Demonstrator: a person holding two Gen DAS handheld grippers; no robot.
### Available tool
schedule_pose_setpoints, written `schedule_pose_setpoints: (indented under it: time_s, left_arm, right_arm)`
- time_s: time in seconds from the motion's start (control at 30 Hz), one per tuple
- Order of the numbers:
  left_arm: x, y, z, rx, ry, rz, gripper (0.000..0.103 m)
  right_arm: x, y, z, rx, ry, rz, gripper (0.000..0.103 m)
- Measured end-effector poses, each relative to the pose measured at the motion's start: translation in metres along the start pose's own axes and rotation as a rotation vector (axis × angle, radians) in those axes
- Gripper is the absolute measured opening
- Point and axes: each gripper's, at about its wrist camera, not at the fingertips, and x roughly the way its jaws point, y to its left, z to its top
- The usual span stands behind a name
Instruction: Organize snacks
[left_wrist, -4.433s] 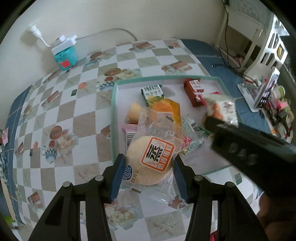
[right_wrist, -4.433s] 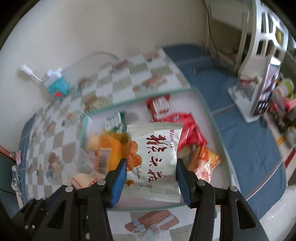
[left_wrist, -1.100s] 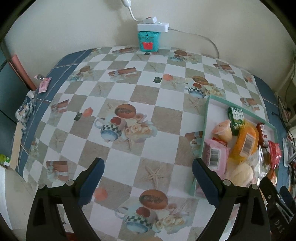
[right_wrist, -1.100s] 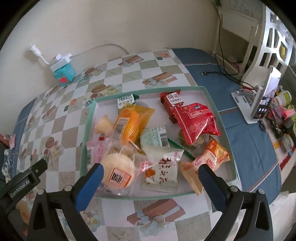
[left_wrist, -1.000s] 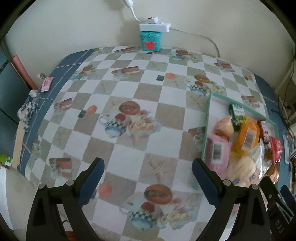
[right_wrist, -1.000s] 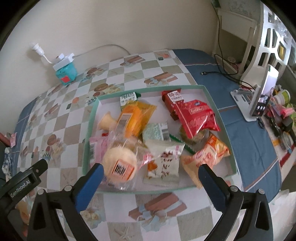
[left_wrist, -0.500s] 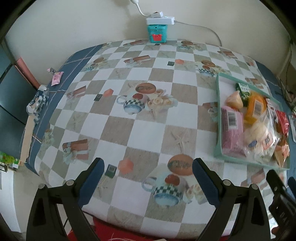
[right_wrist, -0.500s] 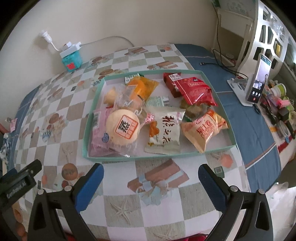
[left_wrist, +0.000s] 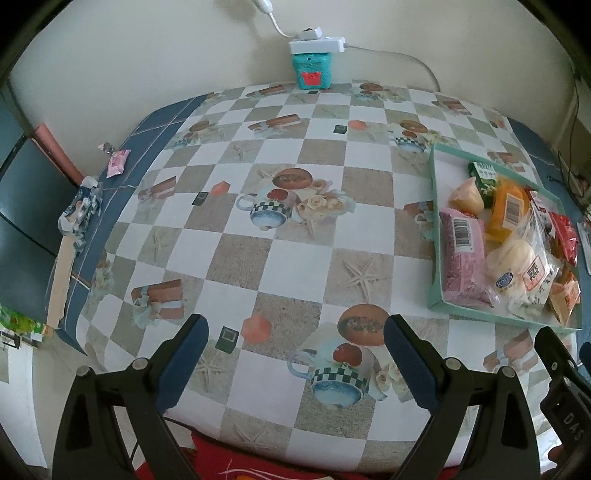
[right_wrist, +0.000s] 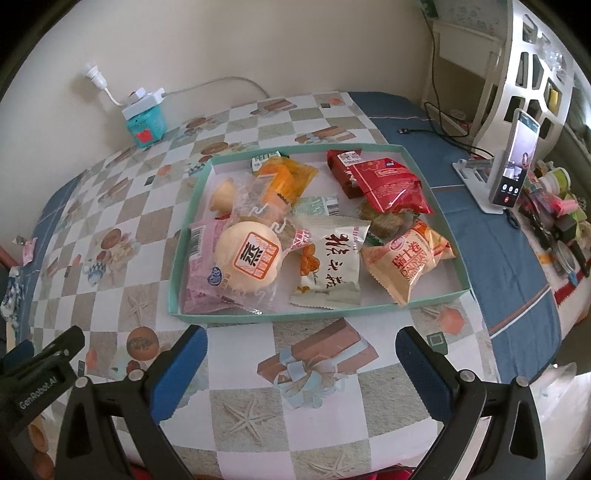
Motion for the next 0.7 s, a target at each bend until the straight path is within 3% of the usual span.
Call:
schedule_pose_setpoints:
  time_s: [0.7]
  left_arm:
    - [0.0042, -0.0054, 0.0024, 0.033, 0.010, 0.009, 0.096]
  right_arm:
    - [0.0024, 0.0080, 0.0008, -0.025, 0.002, 0.001, 0.103]
